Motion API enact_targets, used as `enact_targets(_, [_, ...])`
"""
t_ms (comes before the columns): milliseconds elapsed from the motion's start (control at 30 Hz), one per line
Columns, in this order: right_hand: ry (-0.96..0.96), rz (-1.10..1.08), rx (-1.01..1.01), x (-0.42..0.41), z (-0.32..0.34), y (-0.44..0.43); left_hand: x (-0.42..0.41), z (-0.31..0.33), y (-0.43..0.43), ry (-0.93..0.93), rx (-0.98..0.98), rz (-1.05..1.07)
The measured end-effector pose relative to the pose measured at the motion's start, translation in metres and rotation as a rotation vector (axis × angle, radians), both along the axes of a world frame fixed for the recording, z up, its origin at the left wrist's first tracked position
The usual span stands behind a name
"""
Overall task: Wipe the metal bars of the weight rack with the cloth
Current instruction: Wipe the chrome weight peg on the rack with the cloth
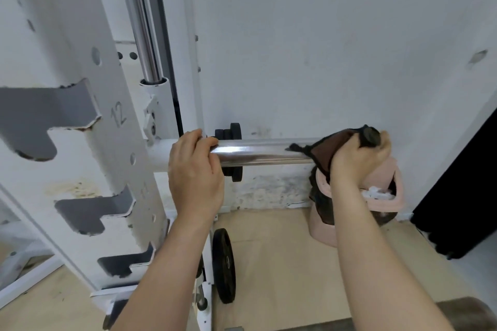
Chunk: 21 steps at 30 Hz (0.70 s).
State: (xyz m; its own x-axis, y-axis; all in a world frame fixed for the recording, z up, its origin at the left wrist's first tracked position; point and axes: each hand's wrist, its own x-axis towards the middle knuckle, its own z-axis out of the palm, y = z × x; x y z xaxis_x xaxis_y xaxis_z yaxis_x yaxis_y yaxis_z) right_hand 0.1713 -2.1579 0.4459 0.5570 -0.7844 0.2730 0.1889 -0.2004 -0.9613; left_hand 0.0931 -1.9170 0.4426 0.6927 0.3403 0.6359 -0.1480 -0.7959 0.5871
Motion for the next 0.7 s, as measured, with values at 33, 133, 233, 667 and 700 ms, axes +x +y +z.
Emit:
enact_targets(33, [-0.031, -0.033, 0.208, -0.002, 0.009, 0.004, 0.001, 0.000, 0.000, 0.000, -0.004, 0.002])
enact_targets(133, [-0.059, 0.059, 0.802, -0.009, 0.027, 0.031, 0.003, 0.000, -0.001, -0.002, -0.009, 0.009])
enact_targets(233, [-0.080, 0.239, 1.027, -0.032, 0.035, 0.081, 0.002, -0.001, -0.001, -0.013, -0.007, 0.007])
enact_targets(667, [-0.098, 0.404, 1.194, -0.036, 0.025, 0.134, -0.002, 0.003, -0.006, 0.029, 0.009, -0.003])
enact_targets(700, [-0.035, 0.500, 1.184, -0.037, 0.021, 0.158, -0.003, 0.005, -0.007, 0.042, 0.004, -0.018])
